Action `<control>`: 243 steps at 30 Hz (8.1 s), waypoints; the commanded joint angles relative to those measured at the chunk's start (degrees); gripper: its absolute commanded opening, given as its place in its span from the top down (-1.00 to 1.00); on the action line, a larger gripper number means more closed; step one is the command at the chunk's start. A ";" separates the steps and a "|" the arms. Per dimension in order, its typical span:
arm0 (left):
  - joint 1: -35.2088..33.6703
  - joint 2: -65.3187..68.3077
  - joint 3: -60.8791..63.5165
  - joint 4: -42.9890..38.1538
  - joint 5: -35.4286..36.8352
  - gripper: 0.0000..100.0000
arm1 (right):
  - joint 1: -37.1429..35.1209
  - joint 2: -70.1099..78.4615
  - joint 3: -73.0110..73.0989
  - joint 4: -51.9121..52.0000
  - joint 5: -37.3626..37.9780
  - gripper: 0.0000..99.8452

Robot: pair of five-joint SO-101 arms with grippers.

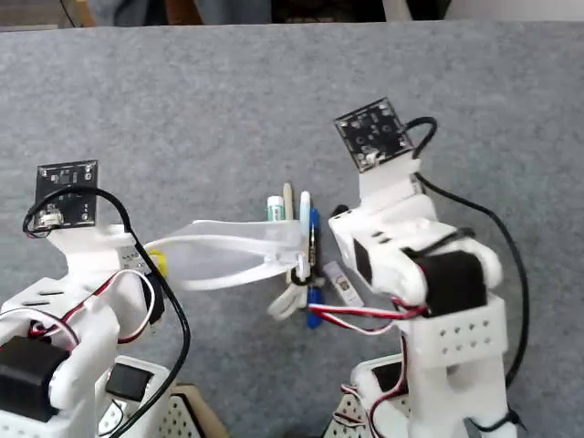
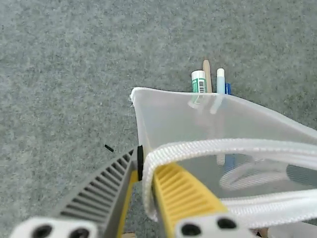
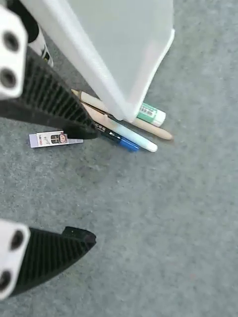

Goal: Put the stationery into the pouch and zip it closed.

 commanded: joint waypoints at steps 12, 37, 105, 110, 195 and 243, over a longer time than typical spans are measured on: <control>-6.73 0.26 -0.22 -1.32 0.53 0.94 | 0.79 -0.48 20.00 -16.00 -0.18 0.41; -20.70 18.20 0.92 -5.36 0.18 0.94 | -3.52 54.81 -17.71 -9.85 -18.55 0.41; -20.88 21.01 0.04 -5.54 0.18 0.94 | 0.97 90.95 -93.76 17.76 -8.53 0.98; -20.88 21.01 0.04 -5.54 0.18 0.94 | 1.14 82.42 -93.76 17.76 -6.42 0.98; -16.04 21.10 2.59 -5.71 0.09 0.94 | -49.32 39.43 -93.32 15.82 9.32 0.74; -16.22 21.10 2.59 -5.71 0.09 0.94 | 2.02 39.16 -38.81 7.12 9.49 0.75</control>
